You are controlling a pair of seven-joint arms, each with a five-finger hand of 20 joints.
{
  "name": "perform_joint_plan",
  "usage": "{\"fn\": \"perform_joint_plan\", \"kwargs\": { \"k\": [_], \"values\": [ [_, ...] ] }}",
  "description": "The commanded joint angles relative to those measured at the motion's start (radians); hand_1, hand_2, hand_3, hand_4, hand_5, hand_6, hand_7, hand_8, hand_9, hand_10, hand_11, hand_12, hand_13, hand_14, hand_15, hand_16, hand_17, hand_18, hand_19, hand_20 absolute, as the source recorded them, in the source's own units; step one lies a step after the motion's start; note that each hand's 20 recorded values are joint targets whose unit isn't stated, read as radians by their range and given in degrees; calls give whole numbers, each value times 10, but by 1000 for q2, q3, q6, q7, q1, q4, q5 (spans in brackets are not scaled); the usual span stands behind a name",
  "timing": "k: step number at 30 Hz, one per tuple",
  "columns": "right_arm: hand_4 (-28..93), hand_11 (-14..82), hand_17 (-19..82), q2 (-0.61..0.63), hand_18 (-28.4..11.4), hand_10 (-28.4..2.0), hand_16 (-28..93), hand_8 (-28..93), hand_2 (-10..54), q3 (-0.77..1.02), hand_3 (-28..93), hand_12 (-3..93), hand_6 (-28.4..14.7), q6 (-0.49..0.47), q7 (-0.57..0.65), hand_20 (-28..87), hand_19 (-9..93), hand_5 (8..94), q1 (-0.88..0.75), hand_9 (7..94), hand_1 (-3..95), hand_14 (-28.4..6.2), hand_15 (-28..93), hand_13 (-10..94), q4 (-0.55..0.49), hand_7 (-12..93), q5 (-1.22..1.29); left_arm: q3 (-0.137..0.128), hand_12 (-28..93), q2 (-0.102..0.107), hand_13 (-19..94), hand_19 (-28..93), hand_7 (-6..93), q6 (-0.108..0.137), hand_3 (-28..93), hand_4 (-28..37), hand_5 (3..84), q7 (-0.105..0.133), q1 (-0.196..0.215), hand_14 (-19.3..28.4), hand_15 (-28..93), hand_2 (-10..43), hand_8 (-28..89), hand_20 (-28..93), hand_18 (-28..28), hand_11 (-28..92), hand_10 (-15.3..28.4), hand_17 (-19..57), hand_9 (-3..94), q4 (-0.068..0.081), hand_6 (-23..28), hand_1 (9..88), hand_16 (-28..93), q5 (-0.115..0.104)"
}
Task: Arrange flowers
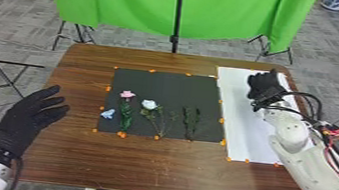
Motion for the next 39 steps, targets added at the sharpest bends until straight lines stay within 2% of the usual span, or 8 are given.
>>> {"fn": "perform_joint_plan", "kwargs": {
  "k": [1,6,10,13,21,32,37,39],
  "values": [
    [-283,247,258,7,-168,-3,336,-147,-95,25,824,513,41,22,-37,407,742,718,-46,877,461,2,517,809,-137,530,72,-1,143,-10,258,503,283,5,721,-231,341,-6,13,153,445,0,-135,87,226,320,128,-50,293,2,24,269,-10,2],
    [-283,243,257,-25,-169,-4,342,-148,-95,5,825,517,41,20,-108,409,742,720,-87,878,462,0,519,808,-302,530,149,-3,143,-10,257,504,282,3,722,-234,341,-14,13,153,445,0,-135,87,226,319,128,-50,293,4,24,269,-10,1],
    [-283,242,255,-67,-169,-5,344,-147,-95,-34,826,518,40,0,-164,410,742,720,-100,878,461,-1,519,806,-364,529,166,4,144,-3,258,504,282,-11,721,-234,341,-26,-6,153,445,1,-134,87,226,320,128,-50,293,11,24,270,-11,4],
    [-283,243,253,-107,-168,-6,344,-146,-95,-75,826,520,40,-17,-191,410,742,719,-86,877,460,-1,521,804,-355,530,162,8,144,2,257,504,283,-7,720,-233,342,-22,-5,153,445,1,-135,87,226,321,128,-50,293,12,24,270,-10,3],
    [-283,244,251,-197,-169,-8,344,-146,-95,-153,829,520,39,-47,-191,412,742,716,-43,873,458,-1,524,800,-274,531,125,8,143,0,258,504,283,-16,720,-232,342,-34,-8,152,444,1,-135,87,226,319,127,-50,292,14,24,270,-10,4],
    [-283,246,250,-234,-169,-7,344,-145,-95,-171,828,520,40,-10,-183,413,742,711,-42,869,457,-2,528,796,-240,535,113,10,144,-4,258,503,283,-10,719,-233,341,-34,-4,152,445,2,-135,87,226,320,127,-51,293,14,24,270,-10,3],
    [-283,248,240,-238,-168,-8,340,-135,-95,-160,822,521,36,-137,-180,413,737,685,-52,849,431,-3,534,777,-263,539,84,13,144,-5,258,503,281,-14,718,-231,342,-35,-11,152,444,2,-134,87,226,320,127,-50,293,15,24,270,-10,3],
    [-283,280,225,-235,-171,-17,273,-132,-95,-158,808,496,30,-140,-180,416,728,654,-57,813,395,-14,573,751,-271,540,98,12,144,-6,258,503,281,-15,719,-232,342,-32,-6,152,444,1,-134,87,226,321,127,-51,294,13,24,270,-10,5]
  ]
}}
